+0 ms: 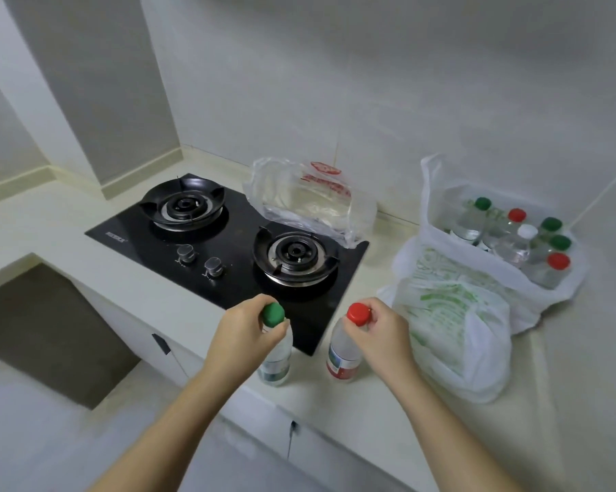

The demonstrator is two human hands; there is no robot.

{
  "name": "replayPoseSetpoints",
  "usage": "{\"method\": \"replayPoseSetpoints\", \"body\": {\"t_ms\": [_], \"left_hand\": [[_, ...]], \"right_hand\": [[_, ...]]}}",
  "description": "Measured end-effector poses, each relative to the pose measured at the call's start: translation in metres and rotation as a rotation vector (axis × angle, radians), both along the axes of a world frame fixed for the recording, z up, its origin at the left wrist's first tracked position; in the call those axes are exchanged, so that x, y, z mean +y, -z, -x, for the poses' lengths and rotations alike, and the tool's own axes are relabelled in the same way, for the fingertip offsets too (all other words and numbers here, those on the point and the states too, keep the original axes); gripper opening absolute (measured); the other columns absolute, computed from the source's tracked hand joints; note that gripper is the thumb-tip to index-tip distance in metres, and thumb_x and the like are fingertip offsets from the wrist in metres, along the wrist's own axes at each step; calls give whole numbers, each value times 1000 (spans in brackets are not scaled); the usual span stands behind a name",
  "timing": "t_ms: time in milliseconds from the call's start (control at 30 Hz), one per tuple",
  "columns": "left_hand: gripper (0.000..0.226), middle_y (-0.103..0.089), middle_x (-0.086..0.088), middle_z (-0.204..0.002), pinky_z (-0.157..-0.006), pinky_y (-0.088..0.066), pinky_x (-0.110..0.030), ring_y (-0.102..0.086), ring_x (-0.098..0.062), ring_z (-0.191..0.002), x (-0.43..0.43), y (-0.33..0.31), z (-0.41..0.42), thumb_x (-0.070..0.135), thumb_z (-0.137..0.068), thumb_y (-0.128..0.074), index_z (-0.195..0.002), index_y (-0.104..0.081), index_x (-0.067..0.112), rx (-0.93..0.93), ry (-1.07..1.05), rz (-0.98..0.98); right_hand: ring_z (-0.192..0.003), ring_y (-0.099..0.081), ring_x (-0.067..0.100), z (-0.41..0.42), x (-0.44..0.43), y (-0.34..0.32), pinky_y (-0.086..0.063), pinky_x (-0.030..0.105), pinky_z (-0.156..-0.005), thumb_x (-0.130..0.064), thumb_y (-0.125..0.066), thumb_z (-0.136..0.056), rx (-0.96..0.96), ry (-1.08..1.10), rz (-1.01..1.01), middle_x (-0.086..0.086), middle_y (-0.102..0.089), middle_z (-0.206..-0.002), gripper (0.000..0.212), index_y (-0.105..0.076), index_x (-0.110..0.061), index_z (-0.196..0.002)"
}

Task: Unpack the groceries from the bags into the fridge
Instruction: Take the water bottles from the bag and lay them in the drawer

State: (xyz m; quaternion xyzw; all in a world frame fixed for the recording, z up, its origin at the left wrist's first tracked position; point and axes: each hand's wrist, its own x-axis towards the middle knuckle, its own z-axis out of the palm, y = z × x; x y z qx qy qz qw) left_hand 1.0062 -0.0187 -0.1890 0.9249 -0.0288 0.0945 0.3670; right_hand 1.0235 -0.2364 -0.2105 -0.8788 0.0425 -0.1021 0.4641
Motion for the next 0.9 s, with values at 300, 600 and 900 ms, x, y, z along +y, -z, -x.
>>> {"method": "replayPoseSetpoints", "body": {"t_ms": [300, 600, 900], "left_hand": [[14, -51, 13, -64, -54, -33, -12, -50, -4, -61, -2, 11, -3, 28, -81, -74, -89, -62, 25, -30, 17, 12], [62, -48, 9, -106, -70, -46, -16, -55, -6, -86, 11, 61, 12, 31, -71, -84, -125, -53, 35, 70, -40, 227], [83, -46, 12, -135, -100, -42, -34, -47, 0, -117, 6, 120, 22, 18, -69, -87, -135, -39, 33, 305, -25, 440]], "right_hand": [[-62, -47, 4, 2, -6, 8, -39, 22, -59, -24, -76, -78, 1, 23, 1, -11, -54, -64, 14, -63, -25, -82], [-94, -53, 10, 31, -16, 66, -47, 26, -83, -35, -84, -68, 151, 72, -136, -1, -48, -108, 76, -47, -29, -134], [-125, -49, 0, 40, -11, 120, -44, 30, -97, -31, -86, -66, 273, 33, -330, -33, -49, -130, 82, -38, -54, -128]]}}
